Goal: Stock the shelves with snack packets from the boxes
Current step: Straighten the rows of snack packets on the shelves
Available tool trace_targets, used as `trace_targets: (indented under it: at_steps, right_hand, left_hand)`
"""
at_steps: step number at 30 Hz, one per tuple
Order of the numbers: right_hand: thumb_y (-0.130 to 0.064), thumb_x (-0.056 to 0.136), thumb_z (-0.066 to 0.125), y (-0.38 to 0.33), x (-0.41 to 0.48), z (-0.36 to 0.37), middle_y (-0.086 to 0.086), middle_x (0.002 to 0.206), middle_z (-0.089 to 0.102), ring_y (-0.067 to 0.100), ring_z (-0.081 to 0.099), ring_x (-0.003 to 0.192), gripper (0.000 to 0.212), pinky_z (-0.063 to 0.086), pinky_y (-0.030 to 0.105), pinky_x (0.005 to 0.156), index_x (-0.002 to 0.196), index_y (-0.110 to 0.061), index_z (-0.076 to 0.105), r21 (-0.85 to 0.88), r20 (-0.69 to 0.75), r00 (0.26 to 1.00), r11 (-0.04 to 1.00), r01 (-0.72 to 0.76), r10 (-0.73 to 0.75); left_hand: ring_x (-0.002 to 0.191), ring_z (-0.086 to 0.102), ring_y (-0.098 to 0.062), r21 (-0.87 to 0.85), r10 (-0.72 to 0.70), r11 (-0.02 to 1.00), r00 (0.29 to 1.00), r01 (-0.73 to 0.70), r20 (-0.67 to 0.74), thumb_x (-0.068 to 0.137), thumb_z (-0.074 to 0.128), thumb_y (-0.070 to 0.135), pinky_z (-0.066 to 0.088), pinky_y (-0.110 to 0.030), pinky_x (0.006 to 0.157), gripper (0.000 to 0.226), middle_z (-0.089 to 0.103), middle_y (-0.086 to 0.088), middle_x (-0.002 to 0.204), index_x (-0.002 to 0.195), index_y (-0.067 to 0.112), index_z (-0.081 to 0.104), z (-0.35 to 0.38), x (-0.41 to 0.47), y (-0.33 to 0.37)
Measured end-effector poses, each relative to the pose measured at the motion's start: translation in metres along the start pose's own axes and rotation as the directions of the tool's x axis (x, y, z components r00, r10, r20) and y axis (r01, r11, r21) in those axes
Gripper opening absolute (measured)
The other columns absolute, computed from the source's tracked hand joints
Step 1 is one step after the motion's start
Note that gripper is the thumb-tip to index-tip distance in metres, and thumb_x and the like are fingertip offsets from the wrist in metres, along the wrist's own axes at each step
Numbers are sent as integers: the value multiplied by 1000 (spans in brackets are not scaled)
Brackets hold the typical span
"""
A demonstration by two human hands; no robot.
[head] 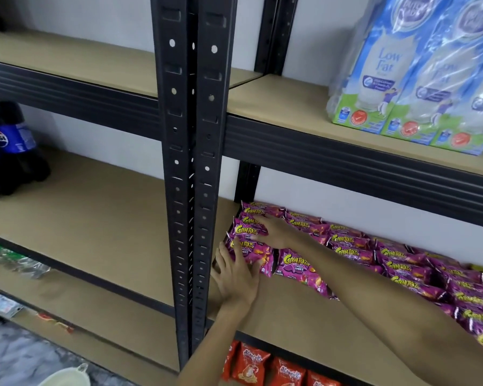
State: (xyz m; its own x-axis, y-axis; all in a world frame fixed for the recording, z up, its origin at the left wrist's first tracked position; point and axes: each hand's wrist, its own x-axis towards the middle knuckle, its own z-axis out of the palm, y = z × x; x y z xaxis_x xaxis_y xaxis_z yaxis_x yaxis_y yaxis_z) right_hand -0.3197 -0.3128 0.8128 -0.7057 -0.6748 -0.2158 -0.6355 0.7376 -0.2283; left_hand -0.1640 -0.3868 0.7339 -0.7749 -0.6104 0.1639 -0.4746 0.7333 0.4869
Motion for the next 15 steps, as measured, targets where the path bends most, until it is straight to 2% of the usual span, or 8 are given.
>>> trace_targets:
  at_steps: [2,6,9,12,14,15]
  right_hand:
    - [-57,96,52,-4,-8,-5,10,164,20,33,25,149,76,27,52,119,158,-28,20,48,-24,1000,999,1,0]
    - [-48,98,54,-1,-39,-12,8,164,22,30,25,149,67,27,49,119,156,-29,26,150,-147,989,989,10,12]
    - [-46,99,54,9,-75,-10,6,166,14,29,18,151,66,21,50,121,156,-29,26,156,-224,973,988,-11,46]
    - [-47,100,51,19,-114,1,1,167,6,26,12,152,67,22,48,121,158,-32,20,156,-293,951,986,-59,103]
    - [-46,101,51,25,-132,14,-1,167,5,25,22,150,65,28,47,119,157,-34,21,168,-336,930,981,-97,150]
    - [-45,100,52,26,-140,21,-2,167,6,26,33,146,63,33,47,117,156,-34,24,171,-357,918,978,-118,173]
  left_hand:
    - [146,29,-35,9,7,1000,1000,-8,4,89,32,75,28,-59,109,86,29,-19,158,157,22,24,0,-1,-1]
    - [149,20,-36,-22,23,999,999,-24,-29,88,19,70,22,-61,111,85,20,-20,162,157,19,22,-1,-2,-3]
    - [150,18,-36,-33,45,998,997,-47,-55,93,24,63,18,-63,113,77,19,-20,162,156,19,24,-4,1,-1]
    - [152,9,-32,-39,109,993,993,-110,-40,100,26,56,7,-62,118,64,12,-16,164,155,22,26,-15,11,11]
    - [153,4,-28,-49,184,982,983,-184,-5,103,26,52,2,-60,119,59,10,-14,165,154,23,26,-23,23,27]
    - [153,3,-28,-54,226,973,974,-225,16,103,26,51,2,-60,119,57,11,-13,165,154,24,27,-25,30,38]
